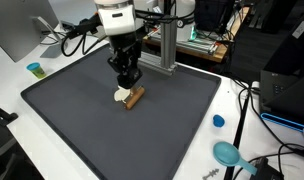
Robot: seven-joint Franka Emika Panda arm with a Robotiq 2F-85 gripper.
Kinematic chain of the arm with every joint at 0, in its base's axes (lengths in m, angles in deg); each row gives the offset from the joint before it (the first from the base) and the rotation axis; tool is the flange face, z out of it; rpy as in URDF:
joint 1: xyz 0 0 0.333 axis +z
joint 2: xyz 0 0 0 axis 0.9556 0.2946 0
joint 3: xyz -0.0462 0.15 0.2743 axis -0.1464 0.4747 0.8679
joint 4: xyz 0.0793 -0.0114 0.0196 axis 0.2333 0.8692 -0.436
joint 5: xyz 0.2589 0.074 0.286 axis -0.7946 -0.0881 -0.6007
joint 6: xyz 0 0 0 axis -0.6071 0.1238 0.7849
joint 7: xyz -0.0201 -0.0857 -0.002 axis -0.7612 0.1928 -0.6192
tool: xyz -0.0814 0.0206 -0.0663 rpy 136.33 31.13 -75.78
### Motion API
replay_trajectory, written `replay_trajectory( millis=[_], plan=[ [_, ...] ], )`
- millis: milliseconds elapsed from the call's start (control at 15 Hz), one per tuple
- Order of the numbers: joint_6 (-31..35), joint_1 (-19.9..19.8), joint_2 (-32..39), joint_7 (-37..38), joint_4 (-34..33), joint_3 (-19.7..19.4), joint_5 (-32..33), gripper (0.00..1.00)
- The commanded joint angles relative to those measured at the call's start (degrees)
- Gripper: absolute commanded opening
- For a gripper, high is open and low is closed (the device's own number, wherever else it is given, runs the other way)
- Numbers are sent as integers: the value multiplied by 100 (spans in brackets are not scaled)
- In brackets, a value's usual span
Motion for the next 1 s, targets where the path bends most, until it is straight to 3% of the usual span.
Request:
replay_trajectory(
  millis=[0, 400, 667, 933],
  plan=[
    [221, -32, 201, -252, 129, 92, -384, 21],
    [72, 437, -614, 1136, 626, -318, 846, 21],
    [-294, 517, -690, 1296, 623, -337, 1520, 21],
    [-241, 544, -455, 1353, 399, -369, 1998, 21]
  ],
)
